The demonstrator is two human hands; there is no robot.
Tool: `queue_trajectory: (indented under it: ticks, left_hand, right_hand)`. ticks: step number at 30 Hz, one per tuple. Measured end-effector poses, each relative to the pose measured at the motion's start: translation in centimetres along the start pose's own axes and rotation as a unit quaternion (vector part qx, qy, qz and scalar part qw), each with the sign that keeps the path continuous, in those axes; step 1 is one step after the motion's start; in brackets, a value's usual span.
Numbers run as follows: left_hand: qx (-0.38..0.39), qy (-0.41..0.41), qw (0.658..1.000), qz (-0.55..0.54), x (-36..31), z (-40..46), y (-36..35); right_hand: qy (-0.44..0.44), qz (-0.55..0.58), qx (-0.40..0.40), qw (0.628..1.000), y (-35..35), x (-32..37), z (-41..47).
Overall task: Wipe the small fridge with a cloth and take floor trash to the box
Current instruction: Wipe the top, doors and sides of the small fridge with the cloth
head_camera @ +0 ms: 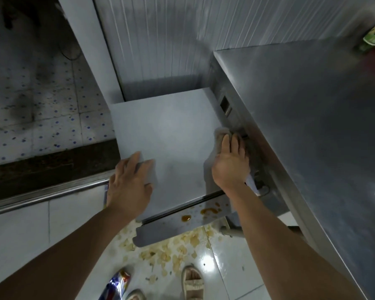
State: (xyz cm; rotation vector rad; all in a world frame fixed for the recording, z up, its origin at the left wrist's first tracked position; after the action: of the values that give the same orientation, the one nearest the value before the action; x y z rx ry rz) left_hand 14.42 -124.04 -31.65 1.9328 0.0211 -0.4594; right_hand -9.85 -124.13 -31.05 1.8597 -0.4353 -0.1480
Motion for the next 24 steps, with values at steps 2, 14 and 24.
queue_trajectory:
  ticks: [2, 14, 24]
  left_hand:
    - [0.007, 0.0, 1.0, -0.002, 0.7, -0.8, 0.0]
    - [0.01, -0.04, 0.996, -0.078, 2.1, -2.4, 0.5]
    - [0.057, 0.018, 0.989, -0.136, 5.3, -4.1, 0.6]
  right_hand:
    - [0.033, -0.009, -0.006, 0.999, -1.0, 2.0, -1.5]
    - [0.056, 0.009, -0.029, 0.998, -0.5, 1.0, -1.1]
    - [0.289, 0.048, -0.004, 0.956, -4.7, 11.9, -8.4]
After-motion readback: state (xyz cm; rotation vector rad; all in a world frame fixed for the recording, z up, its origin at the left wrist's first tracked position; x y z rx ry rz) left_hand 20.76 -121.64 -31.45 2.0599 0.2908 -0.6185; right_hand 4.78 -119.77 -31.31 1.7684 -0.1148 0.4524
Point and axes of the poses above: each hand's wrist, its own z-axis towards the middle knuckle, its own y-axis out of the back of the hand, x = y × z, the point moved 2 cm from there along z, towards the middle knuckle, and after that the axes turned 11 degrees about x, right-handed, at the moved point
